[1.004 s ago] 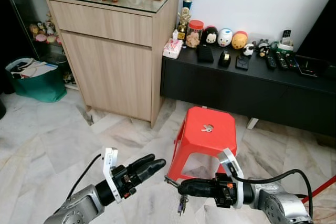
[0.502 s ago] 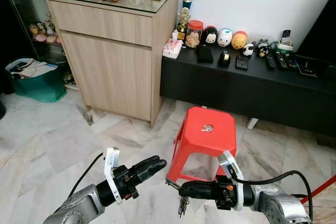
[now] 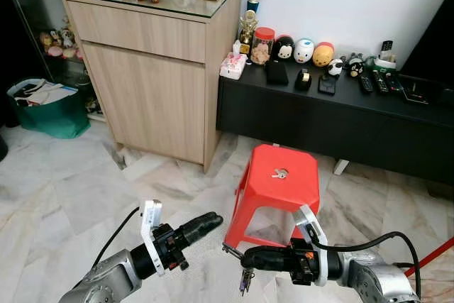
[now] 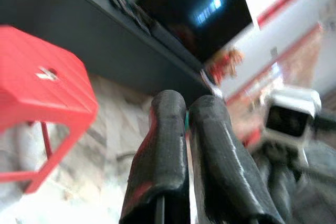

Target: Hang keys on a hook

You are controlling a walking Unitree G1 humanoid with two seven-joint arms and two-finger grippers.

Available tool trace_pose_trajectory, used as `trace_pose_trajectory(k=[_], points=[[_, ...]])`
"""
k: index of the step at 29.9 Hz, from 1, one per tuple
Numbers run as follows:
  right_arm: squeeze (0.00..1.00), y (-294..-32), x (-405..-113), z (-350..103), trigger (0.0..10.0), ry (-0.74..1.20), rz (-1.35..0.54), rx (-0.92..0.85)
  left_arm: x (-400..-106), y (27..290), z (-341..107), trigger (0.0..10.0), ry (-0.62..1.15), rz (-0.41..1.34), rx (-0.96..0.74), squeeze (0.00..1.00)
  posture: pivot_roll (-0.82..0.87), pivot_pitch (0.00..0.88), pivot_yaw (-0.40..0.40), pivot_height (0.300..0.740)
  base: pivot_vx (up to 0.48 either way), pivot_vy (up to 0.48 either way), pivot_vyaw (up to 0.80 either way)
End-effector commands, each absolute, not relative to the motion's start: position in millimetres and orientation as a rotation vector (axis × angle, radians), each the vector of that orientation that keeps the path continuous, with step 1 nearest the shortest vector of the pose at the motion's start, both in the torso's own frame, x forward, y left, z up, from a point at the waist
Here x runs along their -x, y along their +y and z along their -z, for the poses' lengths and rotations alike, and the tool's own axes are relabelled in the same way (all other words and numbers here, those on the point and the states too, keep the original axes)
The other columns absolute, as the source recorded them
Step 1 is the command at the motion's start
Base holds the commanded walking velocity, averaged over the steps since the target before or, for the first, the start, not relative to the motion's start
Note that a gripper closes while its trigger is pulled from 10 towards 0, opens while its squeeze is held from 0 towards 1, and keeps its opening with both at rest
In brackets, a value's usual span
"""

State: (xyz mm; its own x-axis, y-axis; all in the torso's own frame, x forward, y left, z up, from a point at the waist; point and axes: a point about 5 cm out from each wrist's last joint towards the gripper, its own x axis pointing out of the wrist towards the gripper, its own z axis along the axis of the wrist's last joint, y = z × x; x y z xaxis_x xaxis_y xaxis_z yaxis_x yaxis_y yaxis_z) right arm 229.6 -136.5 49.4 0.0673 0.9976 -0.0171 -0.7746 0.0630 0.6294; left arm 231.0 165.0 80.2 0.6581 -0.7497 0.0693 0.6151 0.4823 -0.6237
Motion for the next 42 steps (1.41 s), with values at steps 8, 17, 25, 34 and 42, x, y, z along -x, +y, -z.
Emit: trace_pose_trajectory(k=[8, 17, 25, 34, 42], points=[[0.00, -141, -233, -54, 10.0, 0.495, -1.430, -0.534, -230, 171, -79, 10.0, 0.218, 0.820, 0.670, 0.00, 0.06, 0.000, -0.098, 0.740, 0.000, 0.000, 0.00], [0.00, -151, -243, -57, 10.0, 0.401, -1.278, -0.580, -236, 177, -75, 10.0, 0.206, 0.726, 0.673, 0.00, 0.05, 0.000, -0.085, 0.740, 0.000, 0.000, 0.00], [0.00, -153, -240, -58, 10.0, 0.343, -1.206, -0.639, -243, 180, -75, 10.0, 0.197, 0.652, 0.659, 0.00, 0.03, 0.000, -0.058, 0.740, 0.000, 0.000, 0.00], [0.00, -148, -238, -60, 10.0, 0.293, -1.169, -0.656, -245, 171, -79, 10.0, 0.194, 0.700, 0.647, 0.00, 0.02, 0.000, -0.036, 0.740, 0.000, 0.000, -0.53], [0.00, -137, -239, -68, 10.0, 0.270, -1.191, -0.690, -246, 168, -83, 10.0, 0.184, 0.704, 0.625, 0.00, 0.04, 0.000, -0.043, 0.740, 0.000, 0.000, -0.62]])
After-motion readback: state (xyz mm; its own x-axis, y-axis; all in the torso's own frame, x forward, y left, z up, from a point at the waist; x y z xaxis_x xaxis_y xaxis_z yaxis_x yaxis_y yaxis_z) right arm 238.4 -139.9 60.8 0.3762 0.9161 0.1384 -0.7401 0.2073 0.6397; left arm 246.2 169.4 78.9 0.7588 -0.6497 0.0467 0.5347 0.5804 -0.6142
